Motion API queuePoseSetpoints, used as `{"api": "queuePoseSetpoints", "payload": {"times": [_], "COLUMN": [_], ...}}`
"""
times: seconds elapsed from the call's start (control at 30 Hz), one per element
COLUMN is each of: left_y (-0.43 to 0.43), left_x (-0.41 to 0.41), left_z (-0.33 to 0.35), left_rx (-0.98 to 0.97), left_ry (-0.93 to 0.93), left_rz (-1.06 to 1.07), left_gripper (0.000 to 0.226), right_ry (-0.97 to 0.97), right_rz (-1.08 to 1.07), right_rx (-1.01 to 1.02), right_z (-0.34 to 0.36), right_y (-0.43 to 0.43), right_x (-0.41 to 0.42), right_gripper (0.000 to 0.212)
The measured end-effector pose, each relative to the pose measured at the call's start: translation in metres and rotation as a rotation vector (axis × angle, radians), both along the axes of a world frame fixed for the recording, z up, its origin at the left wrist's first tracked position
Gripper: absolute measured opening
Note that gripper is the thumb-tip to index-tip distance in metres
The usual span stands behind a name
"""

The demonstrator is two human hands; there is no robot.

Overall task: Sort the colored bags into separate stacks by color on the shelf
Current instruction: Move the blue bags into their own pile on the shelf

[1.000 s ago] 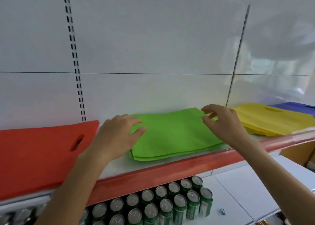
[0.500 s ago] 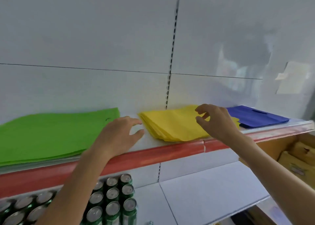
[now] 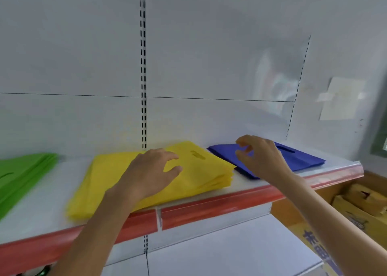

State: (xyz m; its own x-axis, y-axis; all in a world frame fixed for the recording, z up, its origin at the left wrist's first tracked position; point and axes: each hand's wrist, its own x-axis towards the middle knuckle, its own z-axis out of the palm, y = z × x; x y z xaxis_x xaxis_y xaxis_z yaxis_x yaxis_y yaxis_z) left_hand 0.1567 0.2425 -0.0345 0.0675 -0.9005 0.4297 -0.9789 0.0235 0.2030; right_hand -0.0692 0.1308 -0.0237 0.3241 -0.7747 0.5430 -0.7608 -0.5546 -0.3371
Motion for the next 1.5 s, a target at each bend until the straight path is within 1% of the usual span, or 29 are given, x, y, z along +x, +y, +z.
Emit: {"api": "queuePoseSetpoints", "payload": {"times": [0.2,0.3,0.37,0.5,0.57,0.63,0.7,0.73,0.83,0.93,1.03,1.17,1.37,1.5], "left_y": [-0.076,-0.120,-0.151,-0.203,-0.219,-0.228,-0.234,-0.237,-0.243,-0.243,-0.241,-0.238,-0.236,-0.234], "left_x": [-0.088,-0.143,-0.177,-0.201,-0.200,-0.200,-0.201,-0.202,-0.204,-0.208,-0.210,-0.212,-0.214,-0.213], "left_z": [-0.001,-0.020,-0.032,-0.033,-0.034,-0.041,-0.047,-0.048,-0.045,-0.048,-0.051,-0.048,-0.051,-0.050], "left_rx": [-0.066,-0.057,-0.016,0.009,0.113,0.293,0.420,0.436,0.405,0.402,0.390,0.293,0.119,0.040], "left_ry": [-0.020,0.030,0.061,-0.044,-0.052,-0.033,0.017,0.041,0.045,-0.021,-0.078,-0.125,-0.133,-0.051], "left_rz": [-0.016,0.002,0.045,0.237,0.385,0.521,0.576,0.577,0.579,0.608,0.626,0.620,0.550,0.502], "left_gripper": [0.044,0.047,0.050,0.054,0.059,0.065,0.067,0.066,0.062,0.060,0.059,0.053,0.044,0.042], "right_ry": [0.045,0.047,0.085,0.077,0.114,0.177,0.215,0.229,0.289,0.305,0.303,0.297,0.295,0.299], "right_rz": [-0.015,-0.030,-0.044,-0.073,-0.077,-0.076,-0.063,-0.051,-0.033,-0.033,-0.040,-0.035,-0.029,-0.041], "right_rx": [0.004,0.021,0.051,0.131,0.165,0.235,0.297,0.300,0.243,0.222,0.214,0.198,0.143,0.078], "right_z": [-0.007,-0.014,-0.015,-0.011,-0.014,-0.023,-0.033,-0.036,-0.035,-0.039,-0.041,-0.041,-0.042,-0.041], "right_y": [-0.084,-0.135,-0.175,-0.251,-0.282,-0.302,-0.313,-0.319,-0.326,-0.328,-0.327,-0.325,-0.319,-0.317], "right_x": [-0.071,-0.118,-0.155,-0.195,-0.198,-0.197,-0.196,-0.195,-0.193,-0.194,-0.194,-0.191,-0.194,-0.192], "right_gripper": [0.032,0.031,0.030,0.032,0.036,0.040,0.043,0.042,0.035,0.029,0.028,0.022,0.021,0.021]}}
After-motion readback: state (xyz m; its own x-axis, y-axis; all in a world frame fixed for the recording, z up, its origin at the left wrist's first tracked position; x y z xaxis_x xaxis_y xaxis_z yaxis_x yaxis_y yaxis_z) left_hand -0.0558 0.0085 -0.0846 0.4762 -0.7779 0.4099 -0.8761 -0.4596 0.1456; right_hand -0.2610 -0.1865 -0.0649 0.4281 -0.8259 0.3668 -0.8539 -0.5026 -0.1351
